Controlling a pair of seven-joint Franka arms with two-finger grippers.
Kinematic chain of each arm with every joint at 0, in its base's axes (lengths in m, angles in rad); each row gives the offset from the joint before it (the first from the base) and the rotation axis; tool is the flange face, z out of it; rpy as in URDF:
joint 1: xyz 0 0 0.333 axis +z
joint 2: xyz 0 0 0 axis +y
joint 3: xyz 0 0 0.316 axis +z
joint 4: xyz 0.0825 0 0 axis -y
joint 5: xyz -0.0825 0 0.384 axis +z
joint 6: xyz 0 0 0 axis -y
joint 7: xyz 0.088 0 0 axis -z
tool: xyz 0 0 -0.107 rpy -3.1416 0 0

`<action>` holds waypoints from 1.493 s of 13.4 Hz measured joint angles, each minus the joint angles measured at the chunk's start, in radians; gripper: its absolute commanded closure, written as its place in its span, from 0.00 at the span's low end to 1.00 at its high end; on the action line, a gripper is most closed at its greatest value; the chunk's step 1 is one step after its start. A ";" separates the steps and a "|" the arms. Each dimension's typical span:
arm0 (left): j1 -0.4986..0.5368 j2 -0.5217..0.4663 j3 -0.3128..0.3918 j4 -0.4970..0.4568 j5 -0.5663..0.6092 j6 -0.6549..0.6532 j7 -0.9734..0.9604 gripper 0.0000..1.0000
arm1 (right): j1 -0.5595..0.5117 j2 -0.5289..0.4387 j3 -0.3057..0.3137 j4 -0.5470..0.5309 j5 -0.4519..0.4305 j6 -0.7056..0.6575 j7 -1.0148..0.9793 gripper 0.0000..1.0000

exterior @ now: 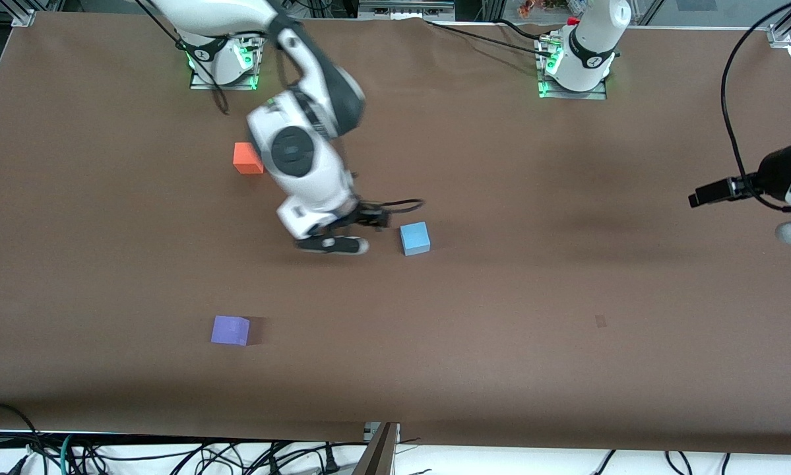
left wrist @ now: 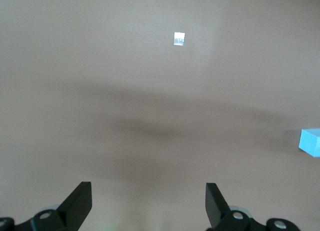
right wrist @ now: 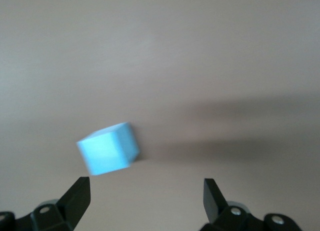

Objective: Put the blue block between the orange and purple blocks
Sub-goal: 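Lower the right gripper onto the blue cube and close it, then carry the blue cube with the right gripper toward the orange cube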

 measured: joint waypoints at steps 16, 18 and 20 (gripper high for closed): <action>-0.001 -0.009 -0.061 0.000 0.054 -0.015 0.001 0.00 | 0.169 0.264 -0.014 0.077 -0.220 0.163 0.081 0.36; 0.009 -0.005 -0.055 0.003 0.054 -0.015 0.001 0.00 | 0.169 0.264 -0.016 0.082 -0.220 0.181 0.079 0.72; 0.017 -0.004 -0.052 0.004 0.054 -0.015 0.002 0.00 | 0.167 0.264 -0.022 0.088 -0.220 0.195 0.076 0.97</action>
